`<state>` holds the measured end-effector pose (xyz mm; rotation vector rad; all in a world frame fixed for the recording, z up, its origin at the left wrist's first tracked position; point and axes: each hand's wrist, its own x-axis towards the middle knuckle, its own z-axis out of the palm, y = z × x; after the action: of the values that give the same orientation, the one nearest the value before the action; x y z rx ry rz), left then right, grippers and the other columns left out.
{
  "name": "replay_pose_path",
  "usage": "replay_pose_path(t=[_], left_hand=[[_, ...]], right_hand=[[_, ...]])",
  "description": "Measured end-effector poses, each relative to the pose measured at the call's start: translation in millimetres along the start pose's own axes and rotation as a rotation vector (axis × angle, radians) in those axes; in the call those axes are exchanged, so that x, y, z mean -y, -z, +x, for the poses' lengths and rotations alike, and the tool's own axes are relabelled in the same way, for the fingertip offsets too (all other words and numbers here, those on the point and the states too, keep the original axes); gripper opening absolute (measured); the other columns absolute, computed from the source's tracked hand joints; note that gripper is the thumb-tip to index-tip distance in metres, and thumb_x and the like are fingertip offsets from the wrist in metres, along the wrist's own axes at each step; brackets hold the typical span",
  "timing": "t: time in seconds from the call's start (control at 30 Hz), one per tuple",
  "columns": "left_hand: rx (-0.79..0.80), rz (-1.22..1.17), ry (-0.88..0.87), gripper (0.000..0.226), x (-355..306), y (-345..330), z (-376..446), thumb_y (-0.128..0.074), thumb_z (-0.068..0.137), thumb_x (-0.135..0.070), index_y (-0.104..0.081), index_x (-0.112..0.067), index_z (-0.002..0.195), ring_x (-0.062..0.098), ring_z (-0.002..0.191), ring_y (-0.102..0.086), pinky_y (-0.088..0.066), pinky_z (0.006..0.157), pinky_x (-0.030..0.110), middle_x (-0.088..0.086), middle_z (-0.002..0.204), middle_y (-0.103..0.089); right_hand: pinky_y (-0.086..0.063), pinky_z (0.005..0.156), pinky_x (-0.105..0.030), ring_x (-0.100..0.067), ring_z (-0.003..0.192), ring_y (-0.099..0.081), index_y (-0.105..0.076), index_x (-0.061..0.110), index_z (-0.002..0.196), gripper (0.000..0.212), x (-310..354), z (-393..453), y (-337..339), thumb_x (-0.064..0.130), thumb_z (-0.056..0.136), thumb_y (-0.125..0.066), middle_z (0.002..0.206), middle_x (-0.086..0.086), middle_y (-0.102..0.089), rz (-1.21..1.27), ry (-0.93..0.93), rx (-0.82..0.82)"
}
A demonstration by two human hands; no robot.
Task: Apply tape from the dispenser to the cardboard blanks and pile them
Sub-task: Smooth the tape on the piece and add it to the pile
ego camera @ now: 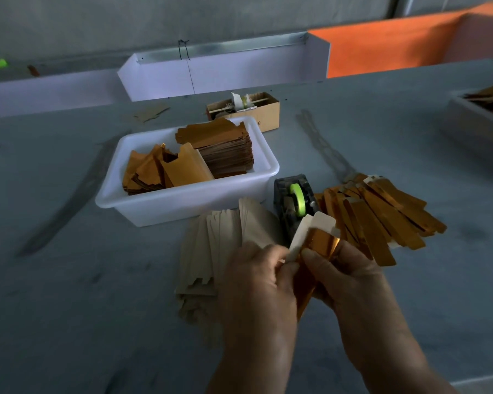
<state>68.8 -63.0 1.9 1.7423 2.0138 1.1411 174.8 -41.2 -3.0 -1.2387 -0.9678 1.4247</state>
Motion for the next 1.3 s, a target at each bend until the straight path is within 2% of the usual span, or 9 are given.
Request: replay_pose_path(t=[0.17, 0.3, 0.4, 0.5, 0.57, 0.7, 0.9, 1.03, 1.3], left_hand=[[-0.035, 0.511, -0.254, 0.030, -14.9, -14.6, -12.5, -0.059, 0.063, -0.010, -0.075, -0.007, 0.088, 0.023, 0.065, -0.061, -0.048, 0.051, 0.029, 0.006, 0.069, -0.060], [0.079, 0.552, -0.239, 0.042, -20.0, -26.0, -21.0, -0.041, 0.074, -0.015, -0.074, -0.004, 0.098, 0.024, 0.077, -0.048, -0.049, 0.053, 0.028, 0.006, 0.073, -0.062], [0.068, 0.497, -0.248, 0.037, -19.4, -24.8, -22.6, -0.047, 0.073, -0.016, -0.075, -0.007, 0.095, 0.022, 0.079, -0.048, -0.049, 0.050, 0.025, 0.005, 0.075, -0.063], [0.173, 0.264, -0.149, 0.040, -14.6, -15.1, -19.0, -0.075, 0.072, -0.020, -0.068, -0.025, 0.111, 0.011, 0.087, -0.058, -0.045, 0.062, 0.012, -0.003, 0.097, -0.058], [0.185, 0.027, 0.092, 0.025, -11.0, -7.7, -10.6, -0.061, 0.089, -0.034, -0.056, -0.040, 0.112, 0.000, 0.094, -0.053, -0.040, 0.068, 0.006, -0.016, 0.107, -0.052], [0.401, -0.385, 0.440, 0.008, 0.2, 0.7, 1.4, -0.062, 0.089, -0.035, -0.062, -0.031, 0.096, 0.004, 0.073, -0.064, -0.046, 0.057, 0.013, -0.006, 0.087, -0.068], [0.283, -0.565, 0.565, 0.008, 3.0, 1.5, 9.4, -0.067, 0.087, -0.022, -0.067, -0.022, 0.079, -0.001, 0.047, -0.059, -0.044, 0.044, 0.013, -0.009, 0.059, -0.067], [0.108, -0.759, 0.632, 0.014, 15.1, 8.1, 21.3, -0.063, 0.087, -0.007, -0.067, -0.012, 0.075, 0.002, 0.039, -0.047, -0.037, 0.037, 0.015, -0.004, 0.050, -0.059], [0.154, -0.801, 0.625, 0.015, 18.7, 0.3, 26.1, -0.064, 0.087, -0.010, -0.067, -0.011, 0.073, 0.004, 0.037, -0.042, -0.036, 0.038, 0.017, 0.002, 0.053, -0.055]], right_hand=[[-0.052, 0.061, -0.025, -0.018, 0.072, -0.068, -0.069, 0.012, 0.085, 0.007, -0.1, 0.7, -3.9, 0.017, 0.083, -0.064, 0.074, -0.006, -0.069, -0.034, 0.011, -0.041], [-0.045, 0.051, -0.022, -0.008, 0.052, -0.057, -0.064, 0.013, 0.073, 0.018, 1.7, 1.1, -2.5, 0.026, 0.086, -0.061, 0.057, 0.001, -0.061, -0.047, -0.002, -0.046], [-0.048, 0.056, -0.026, -0.014, 0.058, -0.060, -0.064, 0.012, 0.073, 0.018, -1.6, 2.2, -0.7, 0.025, 0.084, -0.064, 0.060, -0.002, -0.063, -0.081, -0.013, -0.042], [-0.052, 0.072, -0.035, -0.021, 0.073, -0.066, -0.068, 0.011, 0.078, 0.011, -1.6, 5.3, 5.1, 0.021, 0.081, -0.064, 0.071, -0.006, -0.068, -0.031, -0.041, -0.019], [-0.052, 0.076, -0.036, -0.022, 0.073, -0.066, -0.070, 0.010, 0.081, 0.020, 0.2, 6.2, 8.0, 0.027, 0.073, -0.063, 0.074, -0.010, -0.068, 0.040, -0.069, 0.016], [-0.051, 0.082, -0.039, -0.022, 0.072, -0.063, -0.067, 0.005, 0.079, 0.021, -2.5, 5.8, 6.9, 0.026, 0.077, -0.062, 0.071, -0.010, -0.063, 0.019, -0.061, 0.023], [-0.050, 0.068, -0.026, -0.011, 0.074, -0.064, -0.066, 0.022, 0.082, 0.029, 8.1, 12.3, 11.3, 0.046, 0.072, -0.055, 0.075, 0.002, -0.066, -0.231, 0.109, -0.017], [-0.037, 0.049, -0.017, -0.002, 0.051, -0.050, -0.067, 0.024, 0.076, 0.012, 19.6, 36.9, 32.9, 0.027, 0.086, -0.061, 0.062, 0.003, -0.062, -0.409, 0.228, -0.150], [-0.037, 0.053, -0.014, -0.003, 0.064, -0.058, -0.067, 0.027, 0.081, 0.007, 6.4, 63.7, 30.8, 0.027, 0.087, -0.064, 0.069, 0.009, -0.064, -0.609, 0.109, -0.047]])
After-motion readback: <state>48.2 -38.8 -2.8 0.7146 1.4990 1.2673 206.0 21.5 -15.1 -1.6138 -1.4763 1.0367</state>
